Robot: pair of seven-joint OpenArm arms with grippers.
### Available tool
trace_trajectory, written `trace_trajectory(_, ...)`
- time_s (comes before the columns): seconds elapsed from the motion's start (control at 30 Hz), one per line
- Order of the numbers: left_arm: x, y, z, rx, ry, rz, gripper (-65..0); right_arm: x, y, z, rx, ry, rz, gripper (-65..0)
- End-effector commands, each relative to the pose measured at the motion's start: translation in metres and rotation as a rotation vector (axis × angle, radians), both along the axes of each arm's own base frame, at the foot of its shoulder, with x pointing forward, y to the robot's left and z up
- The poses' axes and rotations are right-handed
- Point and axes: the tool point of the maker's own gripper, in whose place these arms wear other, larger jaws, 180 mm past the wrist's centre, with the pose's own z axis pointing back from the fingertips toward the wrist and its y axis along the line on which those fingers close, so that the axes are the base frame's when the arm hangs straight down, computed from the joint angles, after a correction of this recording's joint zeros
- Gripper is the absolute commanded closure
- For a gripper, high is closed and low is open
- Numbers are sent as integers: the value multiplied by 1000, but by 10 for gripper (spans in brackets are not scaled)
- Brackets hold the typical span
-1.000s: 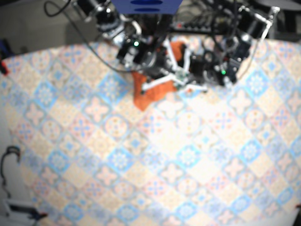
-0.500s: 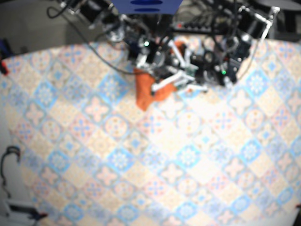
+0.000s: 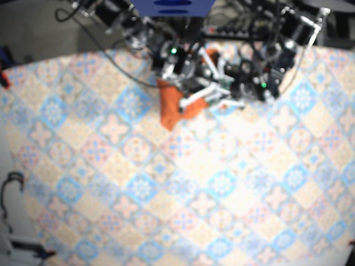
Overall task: Fold the T-shirt properly
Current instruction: 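Open the left gripper and move it away from the bundle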
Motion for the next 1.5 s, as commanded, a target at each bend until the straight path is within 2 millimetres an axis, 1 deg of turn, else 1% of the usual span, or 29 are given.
trace_trajectory(0.0, 4, 25, -12, 137, -8, 18, -175, 4, 14, 14, 67, -21, 13, -3)
trace_trajectory(0.1, 5, 26, -11, 136, -10, 21, -176, 4, 15, 14, 67, -21, 14, -9)
trace_trajectory(0.2, 8, 28, -8, 137, -20, 23, -176, 4, 15, 14, 67, -21, 14, -39)
trace_trajectory(0.23, 12, 27, -5, 134, -35, 20, -176, 4, 15, 14, 67, -21, 14, -49)
trace_trajectory(0.33, 28, 33, 14, 135, -101, 9, -176, 4, 15, 14, 67, -21, 14, -56)
trace_trajectory(0.47, 56, 45, 43, 123, -199, 76, -176, 4, 14, 14, 67, -21, 13, -55)
trace_trajectory(0.57, 71, 54, 59, 116, -252, 116, -176, 4, 14, 14, 67, -21, 13, -55)
trace_trajectory(0.63, 77, 59, 67, 113, -277, 137, -176, 4, 14, 14, 67, -21, 13, -55)
trace_trajectory(0.67, 79, 59, 69, 112, -285, 141, -176, 4, 14, 14, 67, -21, 13, -55)
trace_trajectory(0.93, 76, 61, 66, 118, -278, 148, -176, 3, 16, 15, 73, -17, 18, -54)
trace_trajectory(1.07, 79, 65, 68, 120, -286, 158, -176, 1, 18, 15, 80, -9, 24, -53)
trace_trajectory(1.3, 93, 90, 81, 125, -325, 252, -176, 0, 21, 17, 101, -13, 30, -53)
trace_trajectory(1.47, 108, 121, 97, 123, -371, 374, -176, 0, 20, 17, 99, -13, 32, -52)
